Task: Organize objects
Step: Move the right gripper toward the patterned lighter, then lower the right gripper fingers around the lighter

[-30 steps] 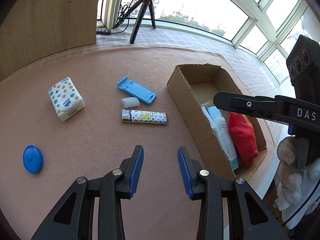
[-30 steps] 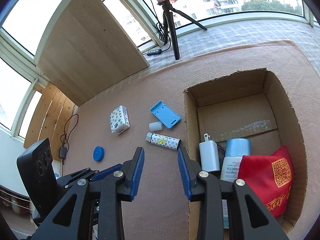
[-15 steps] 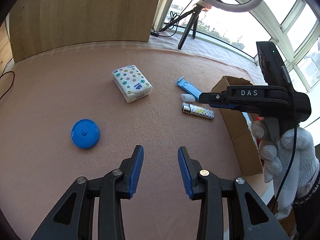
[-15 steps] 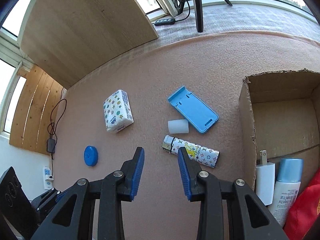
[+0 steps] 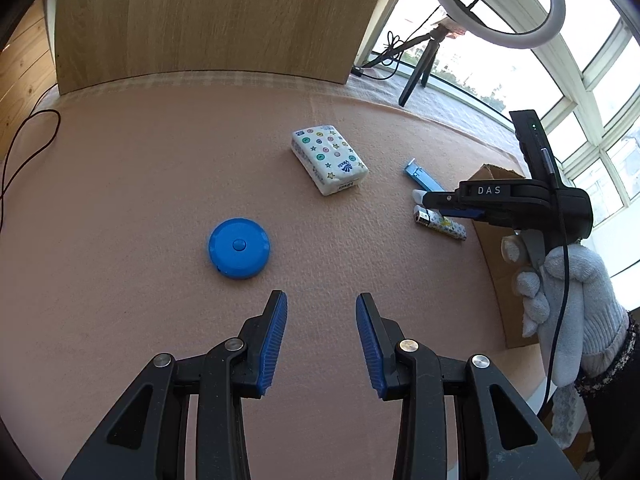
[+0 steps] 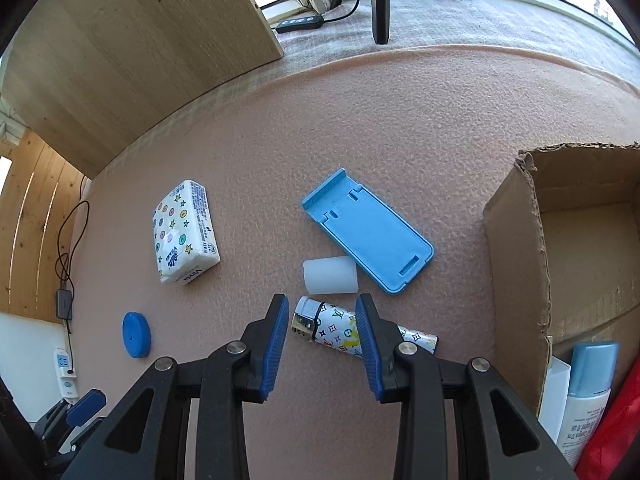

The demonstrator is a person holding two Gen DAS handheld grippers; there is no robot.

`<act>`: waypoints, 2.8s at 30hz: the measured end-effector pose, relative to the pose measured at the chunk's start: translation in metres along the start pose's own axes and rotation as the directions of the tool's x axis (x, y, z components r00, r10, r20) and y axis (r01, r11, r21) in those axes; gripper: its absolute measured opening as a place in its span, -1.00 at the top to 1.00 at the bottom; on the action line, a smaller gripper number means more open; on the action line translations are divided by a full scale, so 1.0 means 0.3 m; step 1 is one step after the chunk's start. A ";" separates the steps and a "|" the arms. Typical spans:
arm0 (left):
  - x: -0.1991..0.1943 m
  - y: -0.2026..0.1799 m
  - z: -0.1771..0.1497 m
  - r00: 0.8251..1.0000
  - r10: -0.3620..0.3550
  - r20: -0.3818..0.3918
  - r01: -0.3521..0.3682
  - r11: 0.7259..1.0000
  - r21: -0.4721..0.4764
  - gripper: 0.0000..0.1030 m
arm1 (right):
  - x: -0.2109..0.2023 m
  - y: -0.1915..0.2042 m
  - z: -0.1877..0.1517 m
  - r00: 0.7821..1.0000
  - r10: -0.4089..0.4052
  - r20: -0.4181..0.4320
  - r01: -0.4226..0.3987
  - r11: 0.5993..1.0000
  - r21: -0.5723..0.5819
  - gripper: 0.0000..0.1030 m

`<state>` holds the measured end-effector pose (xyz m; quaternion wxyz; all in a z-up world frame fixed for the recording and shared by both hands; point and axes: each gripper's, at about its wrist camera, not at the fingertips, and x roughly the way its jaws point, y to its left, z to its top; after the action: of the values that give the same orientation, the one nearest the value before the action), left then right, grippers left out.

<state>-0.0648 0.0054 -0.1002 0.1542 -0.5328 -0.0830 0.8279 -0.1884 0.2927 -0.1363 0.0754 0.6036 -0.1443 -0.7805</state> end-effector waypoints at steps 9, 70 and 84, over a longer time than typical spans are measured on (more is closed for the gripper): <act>0.002 0.028 0.003 1.000 -0.003 -0.003 0.003 1.000 -0.008 0.24 | 0.016 -0.032 -0.031 0.994 0.077 -0.078 -0.072 0.995 0.065 0.31; 0.288 -0.172 0.033 0.993 0.026 -0.112 -0.023 0.999 0.029 0.24 | 0.099 0.109 0.108 0.998 -0.030 -0.049 0.019 0.978 -0.208 0.39; 0.297 -0.172 0.042 0.993 0.025 -0.113 -0.021 0.999 0.033 0.24 | -0.012 0.073 0.083 0.998 0.056 -0.009 -0.057 0.991 -0.121 0.39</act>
<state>-0.1019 0.0848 -0.1555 0.1575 -0.5774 -0.0548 0.7993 -0.2127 0.2762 -0.1203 0.1343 0.5959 -0.1137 -0.7836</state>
